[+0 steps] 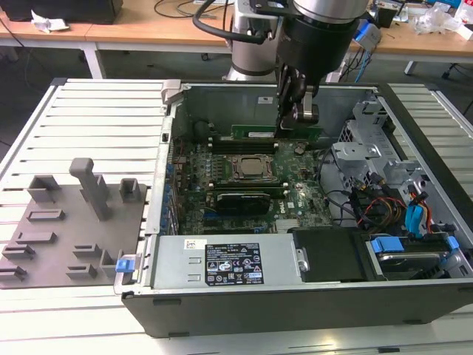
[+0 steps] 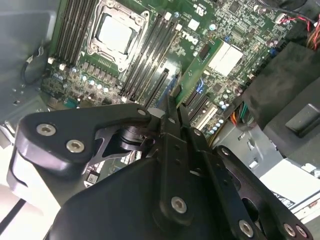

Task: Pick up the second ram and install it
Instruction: 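Pick up the second ram and move it above second insertion slot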

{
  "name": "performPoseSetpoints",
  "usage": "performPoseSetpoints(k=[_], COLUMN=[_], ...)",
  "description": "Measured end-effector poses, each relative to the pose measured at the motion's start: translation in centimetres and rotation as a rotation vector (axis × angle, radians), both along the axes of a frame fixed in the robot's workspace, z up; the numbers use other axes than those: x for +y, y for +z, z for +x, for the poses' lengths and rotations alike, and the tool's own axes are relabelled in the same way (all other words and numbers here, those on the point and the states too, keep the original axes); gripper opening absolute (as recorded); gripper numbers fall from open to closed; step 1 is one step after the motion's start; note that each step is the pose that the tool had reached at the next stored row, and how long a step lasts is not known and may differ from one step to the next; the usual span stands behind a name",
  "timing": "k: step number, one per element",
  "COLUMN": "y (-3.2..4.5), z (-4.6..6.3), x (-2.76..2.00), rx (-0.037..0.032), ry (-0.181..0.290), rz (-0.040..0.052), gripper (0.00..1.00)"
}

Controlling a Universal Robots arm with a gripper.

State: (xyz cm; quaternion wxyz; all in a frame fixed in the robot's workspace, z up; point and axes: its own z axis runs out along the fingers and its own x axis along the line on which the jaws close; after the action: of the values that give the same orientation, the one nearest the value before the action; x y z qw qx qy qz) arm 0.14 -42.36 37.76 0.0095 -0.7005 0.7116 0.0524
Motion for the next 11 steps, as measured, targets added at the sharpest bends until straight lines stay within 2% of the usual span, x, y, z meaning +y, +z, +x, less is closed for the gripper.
performPoseSetpoints(k=[7, 11], y=[-0.54, -1.18], z=[1.0, 1.3], x=[0.27, 0.32], rx=[0.0003, 0.0003], ry=[0.000, 0.000], rz=[-0.0002, 0.0000], gripper=[0.14, 0.14])
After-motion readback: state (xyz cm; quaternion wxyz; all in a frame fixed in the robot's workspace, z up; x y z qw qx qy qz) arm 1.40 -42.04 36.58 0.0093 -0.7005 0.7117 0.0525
